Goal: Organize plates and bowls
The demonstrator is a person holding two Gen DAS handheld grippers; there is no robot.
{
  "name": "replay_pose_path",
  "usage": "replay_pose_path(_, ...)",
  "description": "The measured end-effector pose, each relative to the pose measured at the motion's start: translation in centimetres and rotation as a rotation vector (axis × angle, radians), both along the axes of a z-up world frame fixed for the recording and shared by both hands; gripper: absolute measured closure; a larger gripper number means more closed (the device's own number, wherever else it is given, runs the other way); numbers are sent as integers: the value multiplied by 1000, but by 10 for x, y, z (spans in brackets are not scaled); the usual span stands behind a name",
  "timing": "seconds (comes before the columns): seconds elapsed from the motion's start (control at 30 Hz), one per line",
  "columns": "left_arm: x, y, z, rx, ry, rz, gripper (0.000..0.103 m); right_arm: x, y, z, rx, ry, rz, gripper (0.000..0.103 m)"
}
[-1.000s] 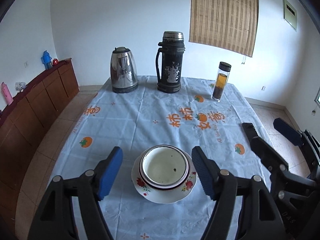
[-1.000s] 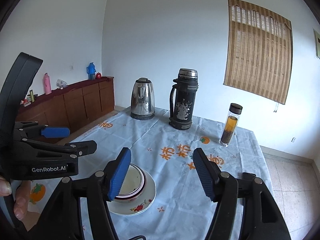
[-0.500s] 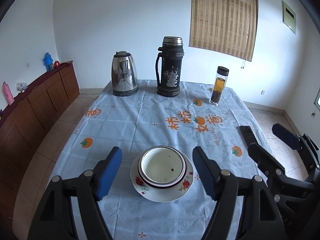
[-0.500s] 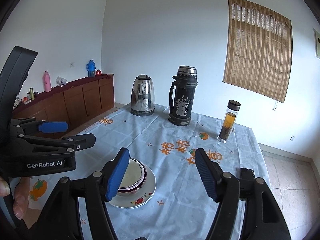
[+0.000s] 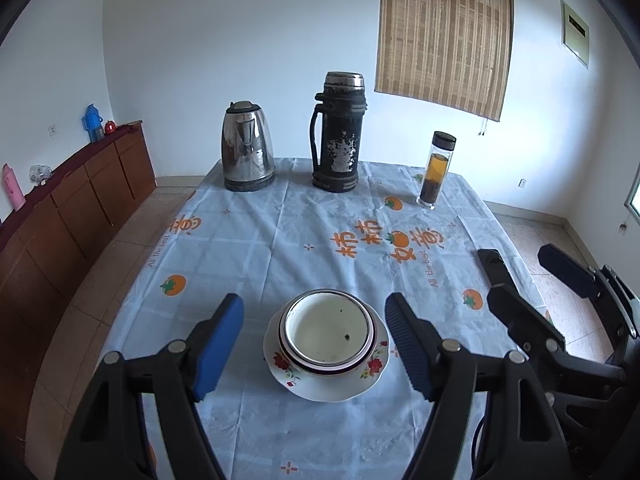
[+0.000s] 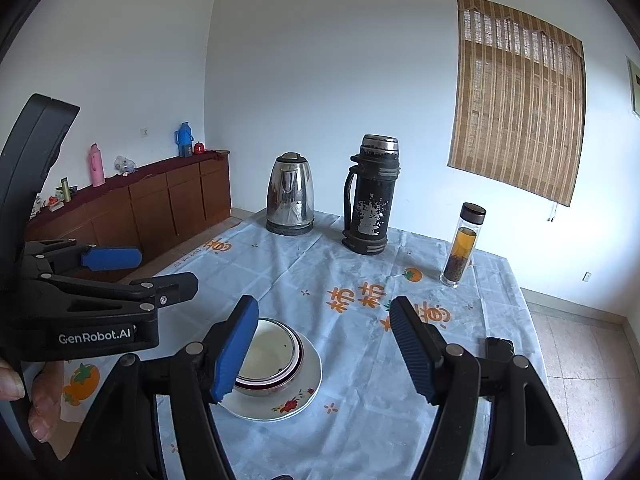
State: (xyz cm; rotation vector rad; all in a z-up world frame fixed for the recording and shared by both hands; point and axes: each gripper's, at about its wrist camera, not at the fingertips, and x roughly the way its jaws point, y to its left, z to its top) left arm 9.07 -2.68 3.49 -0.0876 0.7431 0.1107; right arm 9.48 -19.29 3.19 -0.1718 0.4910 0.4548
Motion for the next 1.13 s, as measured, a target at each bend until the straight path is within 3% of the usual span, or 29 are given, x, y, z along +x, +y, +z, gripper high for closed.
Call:
replay_pose_path(0.5, 4, -3, 1, 37, 7, -22, 28, 0, 3, 2, 5, -15, -6, 33)
replay_pose_path(0.77, 7, -3, -4, 55, 32, -5, 23, 1, 3, 4, 13, -26, -6, 33)
replay_pose_path(0.83, 9, -2, -6, 63, 32, 3, 10, 2, 4, 3, 12, -22, 0, 33)
replay_pose_path(0.87, 9, -2, -6, 66, 28, 4, 9, 2, 4, 3, 12, -20, 2, 33)
replay_pose_path(1.13, 10, -5, -12, 66, 38, 7, 9, 7, -1, 0, 15, -3, 8, 33)
